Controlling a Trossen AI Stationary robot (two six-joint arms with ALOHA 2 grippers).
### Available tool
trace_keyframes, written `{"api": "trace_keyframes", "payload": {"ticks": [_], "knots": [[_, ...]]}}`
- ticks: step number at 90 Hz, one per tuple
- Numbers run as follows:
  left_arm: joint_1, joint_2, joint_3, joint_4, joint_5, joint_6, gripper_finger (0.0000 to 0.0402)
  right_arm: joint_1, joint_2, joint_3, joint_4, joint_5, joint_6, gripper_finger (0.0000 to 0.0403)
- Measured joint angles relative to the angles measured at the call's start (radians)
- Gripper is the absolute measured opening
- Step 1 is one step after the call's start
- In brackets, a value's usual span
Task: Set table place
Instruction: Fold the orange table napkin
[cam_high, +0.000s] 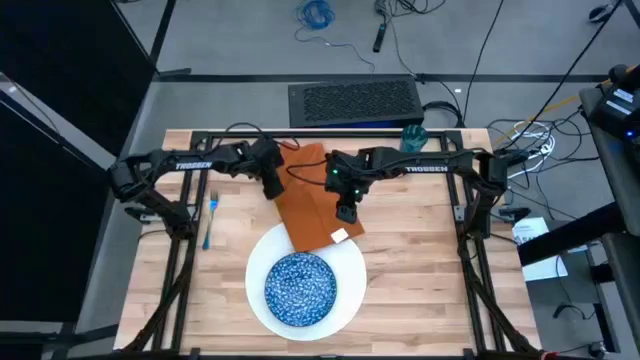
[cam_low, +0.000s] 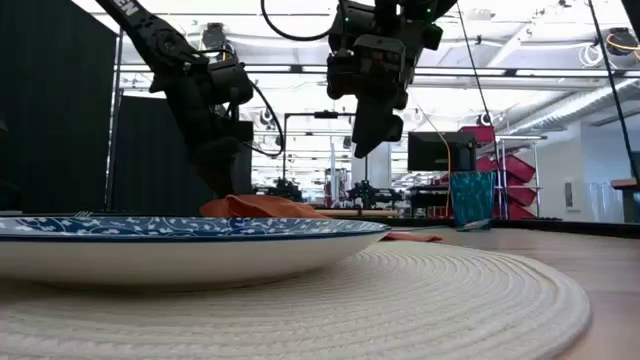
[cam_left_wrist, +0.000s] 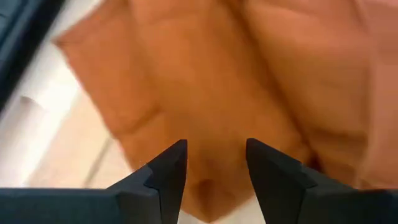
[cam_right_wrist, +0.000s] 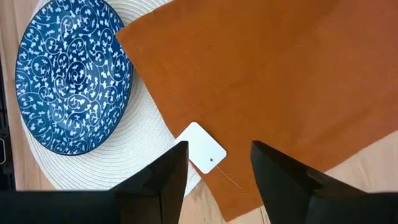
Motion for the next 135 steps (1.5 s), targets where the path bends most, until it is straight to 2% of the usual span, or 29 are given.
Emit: {"api": "trace_keyframes", "payload": {"ticks": [22,49,59,70,74,94,110,135], "knots": [[0.002,0.015,0.0,0.001,0.0,-0.002,0.015,0.0,0.0,0.0,0.0,0.0,0.0,0.016],[0.005,0.104,-0.002,0.011,-0.005,0.013,0.015,0.0,0.0,0.0,-0.007,0.001,-0.002,0.0161],[0.006,0.112,-0.002,0.007,-0.066,0.036,0.0123,0.0,0.0,0.0,-0.007,0.001,-0.007,0.0161],[0.006,0.112,-0.002,0.021,-0.092,0.06,0.0031,0.0,0.0,0.0,-0.007,0.001,-0.007,0.0161],[0.006,0.112,-0.002,0.029,-0.113,0.07,0.0014,0.0,0.0,0.0,-0.006,0.001,-0.007,0.0161],[0.0,0.111,-0.002,0.041,-0.245,0.17,0.0,0.0,0.0,0.0,-0.005,0.001,-0.008,0.016],[0.024,0.106,-0.002,0.055,-0.433,0.218,0.0,-0.003,-0.001,0.0,0.002,0.002,-0.011,0.016],[0.068,0.106,-0.002,0.131,-0.537,0.217,0.0,-0.002,-0.001,0.0,0.006,0.003,-0.011,0.016]]}}
